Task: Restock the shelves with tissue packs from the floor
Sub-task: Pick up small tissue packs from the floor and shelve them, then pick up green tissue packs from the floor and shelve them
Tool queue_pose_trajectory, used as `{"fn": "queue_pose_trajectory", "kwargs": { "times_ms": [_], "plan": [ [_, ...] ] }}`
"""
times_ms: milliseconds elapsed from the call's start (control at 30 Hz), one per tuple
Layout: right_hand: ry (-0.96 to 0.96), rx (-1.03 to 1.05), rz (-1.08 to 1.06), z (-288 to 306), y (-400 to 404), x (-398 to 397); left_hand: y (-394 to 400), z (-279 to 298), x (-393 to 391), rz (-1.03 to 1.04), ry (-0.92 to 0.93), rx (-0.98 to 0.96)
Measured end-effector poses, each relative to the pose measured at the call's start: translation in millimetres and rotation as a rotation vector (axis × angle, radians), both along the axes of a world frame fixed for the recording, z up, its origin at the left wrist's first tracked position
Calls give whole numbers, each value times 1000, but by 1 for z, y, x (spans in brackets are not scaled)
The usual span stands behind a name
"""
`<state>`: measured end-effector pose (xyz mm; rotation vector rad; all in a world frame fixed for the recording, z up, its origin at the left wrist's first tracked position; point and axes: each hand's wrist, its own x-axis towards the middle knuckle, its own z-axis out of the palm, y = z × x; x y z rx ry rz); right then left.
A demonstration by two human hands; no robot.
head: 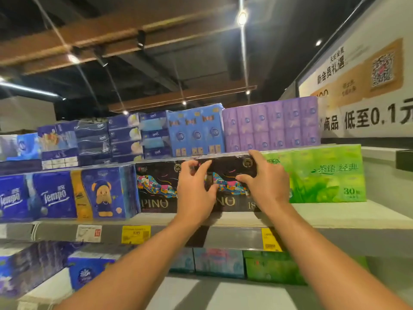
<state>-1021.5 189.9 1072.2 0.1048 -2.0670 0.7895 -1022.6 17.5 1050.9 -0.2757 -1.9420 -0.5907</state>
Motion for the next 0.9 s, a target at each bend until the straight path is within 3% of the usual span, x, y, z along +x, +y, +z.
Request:
{"fn": "queue_pose_trajectory", "kwargs": {
  "times_ms": [200, 400, 600, 767, 900],
  "plan": [
    [-7, 126, 72, -2, -10, -22, -2, -12, -16, 92, -63, -15],
    [-4, 50, 88, -4, -5, -32, -6, -11, -17, 91, -151, 83],
    [-31, 26, 83, -4, -7, -28, -21, -2, -20, -187, -314, 272],
    [-120, 135, -48, -8, -18, 15, -19, -9, -6, -156, -197, 138],
    [-100, 164, -204, -35, -19, 76, -12, -31, 19, -371, 10, 68]
  ]
}}
